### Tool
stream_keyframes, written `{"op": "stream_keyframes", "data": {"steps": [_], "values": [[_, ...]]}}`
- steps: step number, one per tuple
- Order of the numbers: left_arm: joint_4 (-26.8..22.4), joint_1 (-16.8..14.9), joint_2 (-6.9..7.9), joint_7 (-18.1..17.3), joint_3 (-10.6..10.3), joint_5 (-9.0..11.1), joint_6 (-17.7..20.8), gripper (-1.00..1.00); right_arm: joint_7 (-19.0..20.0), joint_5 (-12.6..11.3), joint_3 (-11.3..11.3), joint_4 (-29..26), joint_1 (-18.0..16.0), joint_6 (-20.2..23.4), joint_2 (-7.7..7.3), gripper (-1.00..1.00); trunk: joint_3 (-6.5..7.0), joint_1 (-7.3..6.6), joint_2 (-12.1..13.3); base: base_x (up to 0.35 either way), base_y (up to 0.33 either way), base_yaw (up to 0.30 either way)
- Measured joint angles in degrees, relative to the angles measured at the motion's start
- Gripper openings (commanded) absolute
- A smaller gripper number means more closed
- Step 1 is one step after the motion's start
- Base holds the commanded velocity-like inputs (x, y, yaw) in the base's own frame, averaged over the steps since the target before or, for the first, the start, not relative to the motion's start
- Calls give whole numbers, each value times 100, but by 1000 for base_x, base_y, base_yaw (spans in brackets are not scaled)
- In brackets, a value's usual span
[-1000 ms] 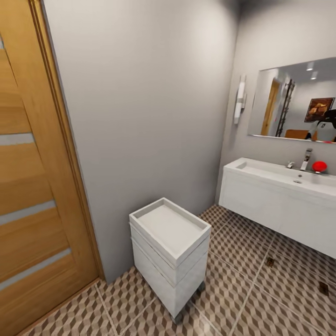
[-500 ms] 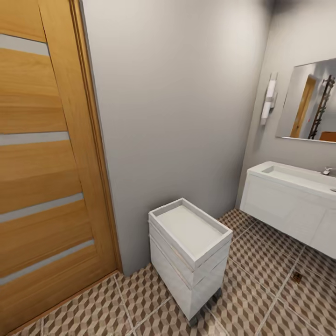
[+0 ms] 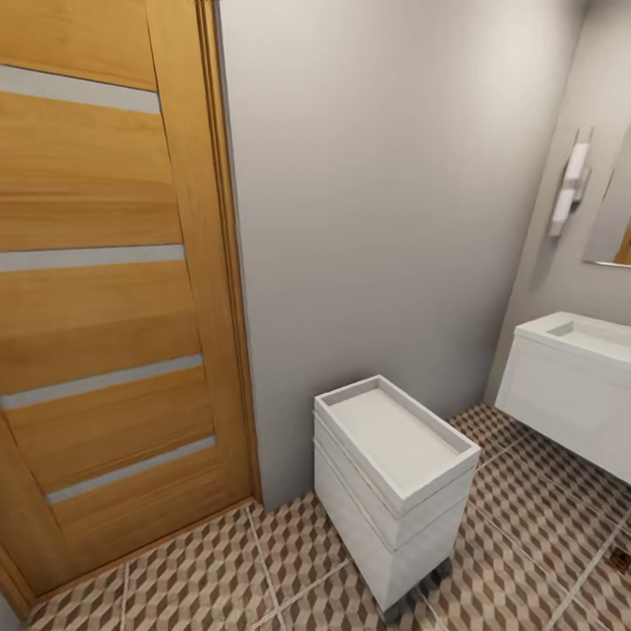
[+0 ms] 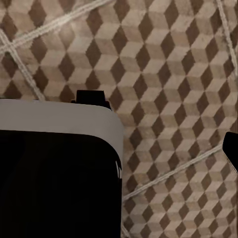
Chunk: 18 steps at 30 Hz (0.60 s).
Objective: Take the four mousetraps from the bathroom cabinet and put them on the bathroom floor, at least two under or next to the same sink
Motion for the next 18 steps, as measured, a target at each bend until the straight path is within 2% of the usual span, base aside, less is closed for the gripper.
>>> {"op": "stream_keyframes", "data": {"steps": [18], "values": [[0,1,1,1,1,0,0,100,-2,-17,0,0,0,-6,-5,100,0,0,0,0,0,284]]}}
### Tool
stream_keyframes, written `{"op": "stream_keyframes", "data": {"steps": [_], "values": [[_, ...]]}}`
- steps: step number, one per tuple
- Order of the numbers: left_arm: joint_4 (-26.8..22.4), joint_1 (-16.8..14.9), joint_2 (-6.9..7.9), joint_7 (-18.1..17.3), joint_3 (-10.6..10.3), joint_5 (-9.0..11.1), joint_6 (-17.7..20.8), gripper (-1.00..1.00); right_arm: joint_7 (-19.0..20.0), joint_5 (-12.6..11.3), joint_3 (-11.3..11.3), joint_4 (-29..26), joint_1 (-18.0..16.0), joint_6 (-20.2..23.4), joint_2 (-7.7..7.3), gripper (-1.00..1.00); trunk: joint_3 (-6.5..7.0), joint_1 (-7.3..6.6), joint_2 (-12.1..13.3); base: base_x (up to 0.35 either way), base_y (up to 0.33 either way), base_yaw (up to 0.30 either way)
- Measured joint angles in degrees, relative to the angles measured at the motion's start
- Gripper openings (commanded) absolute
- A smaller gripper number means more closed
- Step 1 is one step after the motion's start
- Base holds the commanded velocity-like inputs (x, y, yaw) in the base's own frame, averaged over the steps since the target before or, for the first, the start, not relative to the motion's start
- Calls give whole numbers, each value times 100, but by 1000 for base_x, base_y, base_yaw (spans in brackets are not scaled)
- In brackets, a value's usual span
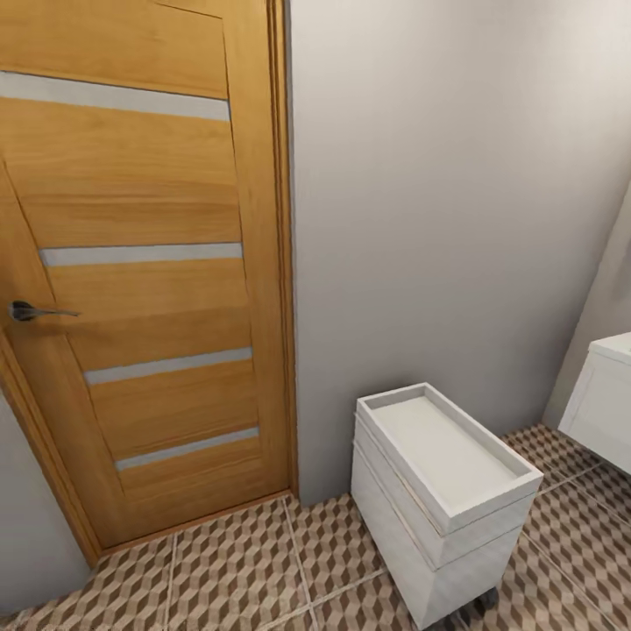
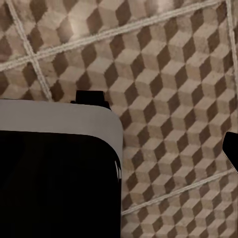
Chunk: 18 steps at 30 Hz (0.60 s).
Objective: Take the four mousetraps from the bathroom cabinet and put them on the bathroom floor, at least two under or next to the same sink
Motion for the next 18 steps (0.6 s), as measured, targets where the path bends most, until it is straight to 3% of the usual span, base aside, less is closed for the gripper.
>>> {"op": "stream_keyframes", "data": {"steps": [18], "values": [[0,-1,0,-2,0,-1,0,100,-1,-14,-9,0,0,8,-28,100,0,0,0,0,0,284]]}}
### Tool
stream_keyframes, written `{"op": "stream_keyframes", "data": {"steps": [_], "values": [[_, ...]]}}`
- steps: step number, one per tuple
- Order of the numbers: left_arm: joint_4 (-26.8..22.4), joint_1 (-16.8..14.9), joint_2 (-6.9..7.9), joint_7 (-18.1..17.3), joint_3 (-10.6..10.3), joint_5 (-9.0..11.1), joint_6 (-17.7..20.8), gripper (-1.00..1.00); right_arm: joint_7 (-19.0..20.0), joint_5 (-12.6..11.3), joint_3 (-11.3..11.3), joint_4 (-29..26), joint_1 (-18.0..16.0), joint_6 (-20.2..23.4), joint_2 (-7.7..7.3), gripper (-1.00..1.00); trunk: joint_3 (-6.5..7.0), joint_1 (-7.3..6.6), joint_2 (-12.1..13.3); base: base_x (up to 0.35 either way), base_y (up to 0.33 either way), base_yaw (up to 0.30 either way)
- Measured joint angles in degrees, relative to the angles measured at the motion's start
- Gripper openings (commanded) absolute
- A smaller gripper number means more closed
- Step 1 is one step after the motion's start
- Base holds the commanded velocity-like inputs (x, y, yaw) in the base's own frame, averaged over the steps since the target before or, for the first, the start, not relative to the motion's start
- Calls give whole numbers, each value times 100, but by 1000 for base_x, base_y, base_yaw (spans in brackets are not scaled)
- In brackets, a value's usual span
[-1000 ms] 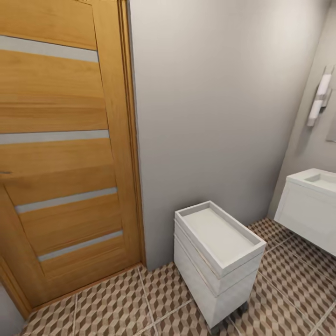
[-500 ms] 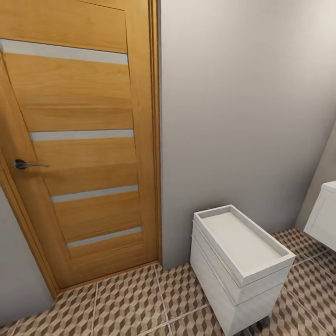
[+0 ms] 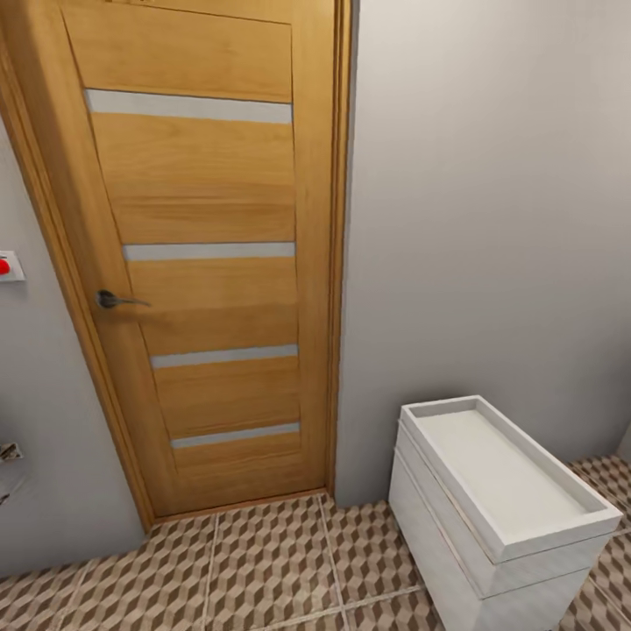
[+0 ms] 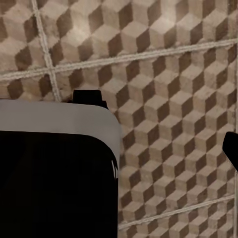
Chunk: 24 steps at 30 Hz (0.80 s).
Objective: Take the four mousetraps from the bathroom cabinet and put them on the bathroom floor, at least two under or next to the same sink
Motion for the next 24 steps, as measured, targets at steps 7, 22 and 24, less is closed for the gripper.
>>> {"op": "stream_keyframes", "data": {"steps": [7,22,24], "values": [[-1,0,1,2,0,0,0,100,0,4,1,0,0,-6,8,100,0,0,0,0,0,284],[-1,0,0,2,0,0,0,100,1,24,7,0,0,-3,28,100,0,0,0,0,0,284],[0,0,0,0,0,0,0,100,1,27,8,0,0,-2,29,100,0,0,0,0,0,284]]}}
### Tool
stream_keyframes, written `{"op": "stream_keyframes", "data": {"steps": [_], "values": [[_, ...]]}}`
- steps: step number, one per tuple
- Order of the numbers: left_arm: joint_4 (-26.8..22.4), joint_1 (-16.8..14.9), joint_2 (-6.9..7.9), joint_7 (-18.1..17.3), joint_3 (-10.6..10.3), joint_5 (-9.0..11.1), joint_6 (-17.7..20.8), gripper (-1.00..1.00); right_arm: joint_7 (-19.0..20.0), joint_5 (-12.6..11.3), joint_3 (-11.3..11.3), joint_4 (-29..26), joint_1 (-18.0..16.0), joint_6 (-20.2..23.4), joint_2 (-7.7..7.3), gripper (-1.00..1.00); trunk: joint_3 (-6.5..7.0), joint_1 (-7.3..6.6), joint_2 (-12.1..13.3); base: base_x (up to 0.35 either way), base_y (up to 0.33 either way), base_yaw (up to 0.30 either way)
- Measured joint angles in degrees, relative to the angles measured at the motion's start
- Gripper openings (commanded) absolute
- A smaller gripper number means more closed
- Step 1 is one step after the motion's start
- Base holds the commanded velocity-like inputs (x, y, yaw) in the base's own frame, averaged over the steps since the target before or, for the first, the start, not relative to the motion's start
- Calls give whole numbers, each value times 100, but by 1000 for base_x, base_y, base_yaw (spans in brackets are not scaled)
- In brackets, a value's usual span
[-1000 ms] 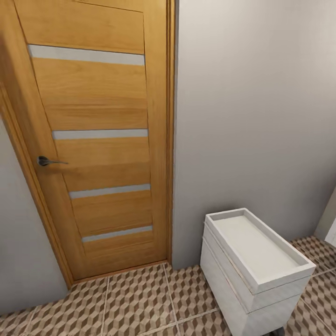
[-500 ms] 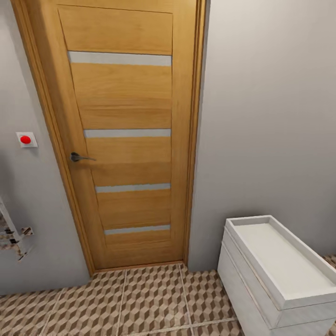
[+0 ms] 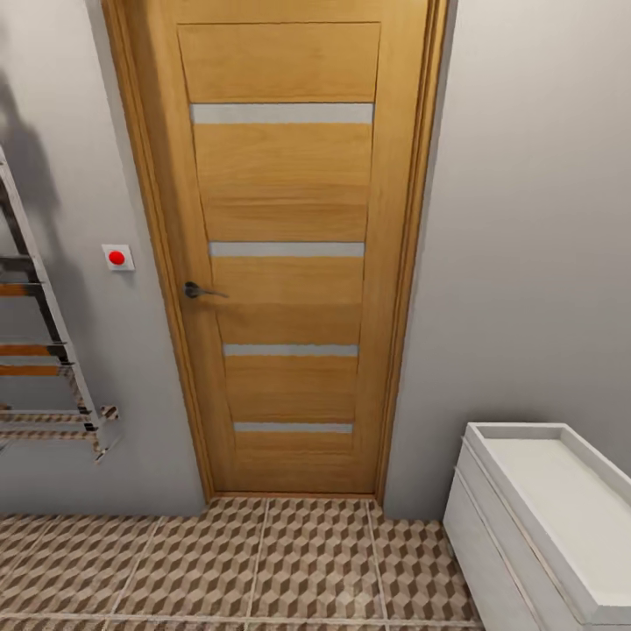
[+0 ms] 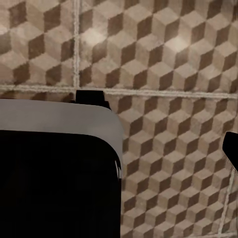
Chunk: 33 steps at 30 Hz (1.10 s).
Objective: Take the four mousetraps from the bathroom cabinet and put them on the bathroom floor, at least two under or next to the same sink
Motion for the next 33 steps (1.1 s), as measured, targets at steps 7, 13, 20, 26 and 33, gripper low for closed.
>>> {"op": "stream_keyframes", "data": {"steps": [7,13,20,26,33], "values": [[0,1,0,2,0,0,0,100,0,5,2,0,0,-3,-1,100,0,0,0,0,0,284],[0,1,-1,1,0,0,0,100,0,5,2,0,0,-2,-1,100,0,0,0,0,0,284],[0,0,-2,1,0,0,0,100,0,5,2,0,0,-3,-1,100,0,0,0,0,0,284],[0,0,-1,0,0,0,0,100,0,5,2,0,0,-6,-1,100,0,0,0,0,0,284],[0,0,-1,0,0,0,0,100,0,5,2,0,0,-1,-1,100,5,0,0,0,0,284]]}}
